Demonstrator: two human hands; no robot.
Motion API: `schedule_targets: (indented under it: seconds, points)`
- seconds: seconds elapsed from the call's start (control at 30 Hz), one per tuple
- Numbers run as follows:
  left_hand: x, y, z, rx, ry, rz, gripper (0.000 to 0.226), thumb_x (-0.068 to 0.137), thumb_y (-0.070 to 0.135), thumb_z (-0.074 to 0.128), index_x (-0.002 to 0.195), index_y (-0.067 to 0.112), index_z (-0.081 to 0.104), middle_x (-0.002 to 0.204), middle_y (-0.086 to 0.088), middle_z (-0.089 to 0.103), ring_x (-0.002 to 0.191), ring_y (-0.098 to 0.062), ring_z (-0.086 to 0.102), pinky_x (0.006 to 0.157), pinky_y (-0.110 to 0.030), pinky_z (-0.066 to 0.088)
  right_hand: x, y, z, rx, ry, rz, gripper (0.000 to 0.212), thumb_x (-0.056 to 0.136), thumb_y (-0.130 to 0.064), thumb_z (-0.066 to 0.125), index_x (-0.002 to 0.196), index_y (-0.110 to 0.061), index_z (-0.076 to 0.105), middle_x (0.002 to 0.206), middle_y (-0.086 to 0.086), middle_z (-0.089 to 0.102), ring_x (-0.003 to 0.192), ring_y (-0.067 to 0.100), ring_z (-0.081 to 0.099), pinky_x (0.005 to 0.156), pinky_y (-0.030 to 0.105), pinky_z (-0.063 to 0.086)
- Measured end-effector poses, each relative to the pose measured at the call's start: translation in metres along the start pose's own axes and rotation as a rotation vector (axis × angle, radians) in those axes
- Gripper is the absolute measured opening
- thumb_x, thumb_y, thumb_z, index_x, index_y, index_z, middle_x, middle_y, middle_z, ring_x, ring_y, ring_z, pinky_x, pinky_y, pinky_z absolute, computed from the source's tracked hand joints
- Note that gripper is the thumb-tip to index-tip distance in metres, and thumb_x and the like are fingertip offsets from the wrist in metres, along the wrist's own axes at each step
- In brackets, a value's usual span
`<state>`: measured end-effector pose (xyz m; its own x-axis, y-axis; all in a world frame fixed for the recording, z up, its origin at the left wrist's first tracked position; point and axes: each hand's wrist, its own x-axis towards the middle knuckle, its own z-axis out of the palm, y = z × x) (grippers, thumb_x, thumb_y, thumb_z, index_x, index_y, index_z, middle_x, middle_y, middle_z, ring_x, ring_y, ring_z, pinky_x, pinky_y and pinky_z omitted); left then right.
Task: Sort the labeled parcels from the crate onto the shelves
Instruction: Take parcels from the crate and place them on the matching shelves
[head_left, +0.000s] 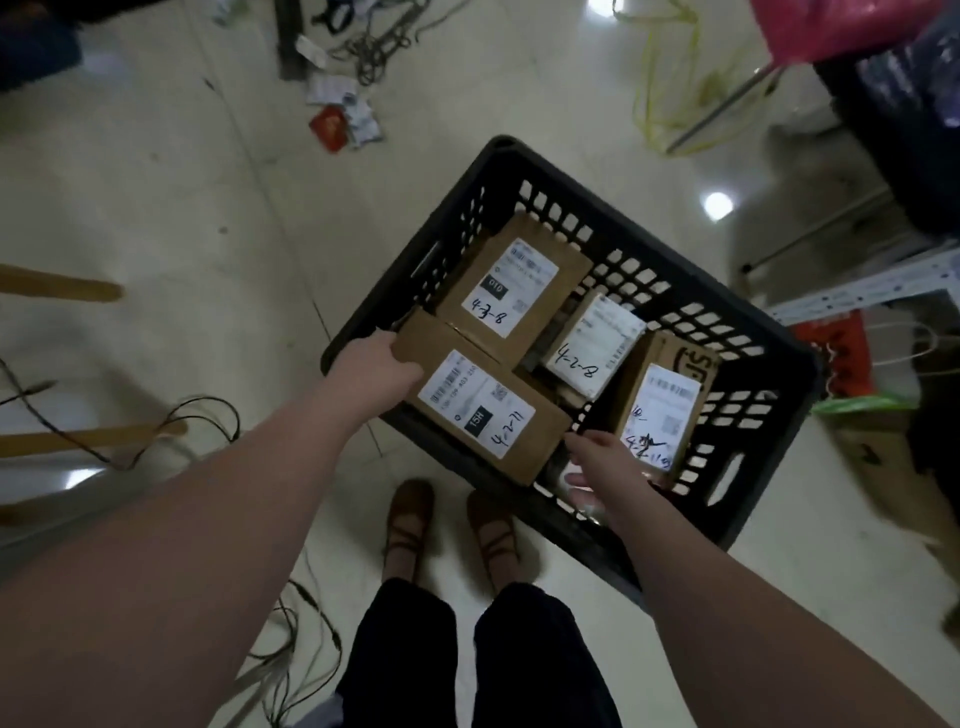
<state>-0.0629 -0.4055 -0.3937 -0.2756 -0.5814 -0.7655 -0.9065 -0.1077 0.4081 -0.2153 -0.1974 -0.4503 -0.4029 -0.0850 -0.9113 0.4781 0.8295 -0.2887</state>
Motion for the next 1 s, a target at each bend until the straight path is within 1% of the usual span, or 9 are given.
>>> schedule_targets:
  seconds: [0.07,0.13,0.27,0.4,0.5,0.63,0.73,0.83,1.0]
  points:
    - [0.018,0.002,0.005,-0.016,-0.078,-0.042,0.008,0.09,0.023,0.058,0.094,0.025,0.052,0.094,0.002,0.054,0.085,-0.014,0.054,0.072,-0.024,0.048,0.01,0.001,0.014,0.097,0.014,0.017,0.058,0.095,-0.033,0.059,0.148,-0.028,0.035,0.105,0.009,0.061,0.091,0.026,0.062,0.079,0.041,0.057]
    - [0.038,-0.001,0.009,-0.024,-0.113,-0.083,0.045,0.09,0.026,0.059,0.131,0.014,0.044,0.113,0.0,0.053,0.097,-0.017,0.054,0.081,-0.028,0.049,0.021,-0.002,0.026,0.134,0.036,0.0,0.06,0.093,-0.042,0.059,0.147,-0.04,0.031,0.135,0.009,0.053,0.108,0.03,0.059,0.081,0.043,0.058]
    - [0.065,0.004,0.015,0.06,-0.12,-0.205,0.07,0.093,0.024,0.055,0.149,0.004,0.019,0.137,-0.013,0.044,0.12,-0.027,0.048,0.094,-0.032,0.045,0.04,-0.017,0.041,0.349,-0.002,0.107,0.054,0.096,-0.044,0.053,0.146,-0.033,0.036,0.138,0.006,0.052,0.114,0.03,0.055,0.092,0.049,0.049]
    - [0.077,0.005,0.014,0.121,-0.158,-0.251,0.06,0.095,0.025,0.054,0.145,0.002,0.03,0.14,-0.017,0.045,0.123,-0.031,0.048,0.102,-0.035,0.043,0.041,-0.024,0.04,0.497,-0.02,0.173,0.032,0.095,-0.045,0.056,0.113,-0.019,0.056,0.098,0.004,0.062,0.087,0.021,0.059,0.067,0.035,0.047]
    - [0.071,0.006,0.015,0.152,-0.134,-0.216,0.058,0.092,0.027,0.057,0.14,0.001,0.038,0.142,-0.017,0.041,0.126,-0.034,0.044,0.104,-0.038,0.04,0.035,-0.017,0.03,0.517,0.038,0.167,0.04,0.09,-0.049,0.062,0.116,-0.02,0.057,0.111,0.006,0.062,0.099,0.023,0.058,0.077,0.038,0.047]
    - [0.044,0.015,0.01,0.071,-0.032,-0.051,0.063,0.087,0.033,0.058,0.142,0.015,0.034,0.137,-0.009,0.029,0.118,-0.027,0.042,0.097,-0.04,0.045,0.016,-0.01,0.016,0.65,0.061,0.188,0.026,0.093,-0.046,0.058,0.095,-0.02,0.058,0.096,0.007,0.068,0.09,0.026,0.063,0.084,0.046,0.05]
    - [0.025,0.033,-0.006,-0.131,0.068,0.112,0.047,0.088,0.029,0.056,0.133,0.022,0.044,0.131,-0.004,0.036,0.106,-0.018,0.045,0.086,-0.034,0.048,-0.006,-0.01,0.012,0.8,-0.042,0.196,0.037,0.092,-0.054,0.055,0.104,-0.021,0.068,0.098,0.01,0.074,0.092,0.032,0.069,0.081,0.047,0.054]
    - [0.007,0.058,-0.028,-0.258,0.13,0.237,0.023,0.089,0.025,0.056,0.112,0.028,0.051,0.122,-0.005,0.044,0.103,-0.02,0.052,0.082,-0.032,0.048,-0.03,-0.019,0.014,0.921,-0.139,0.118,0.046,0.089,-0.062,0.051,0.111,-0.026,0.071,0.108,0.011,0.074,0.104,0.036,0.067,0.097,0.056,0.048]
    - [-0.03,0.112,-0.073,-0.348,0.192,0.402,0.021,0.09,0.025,0.059,0.111,0.022,0.061,0.109,-0.005,0.052,0.087,-0.016,0.053,0.065,-0.022,0.041,-0.086,-0.043,0.001,1.086,-0.256,-0.062,0.047,0.091,-0.06,0.049,0.115,-0.026,0.07,0.112,0.01,0.073,0.108,0.033,0.066,0.097,0.054,0.047]
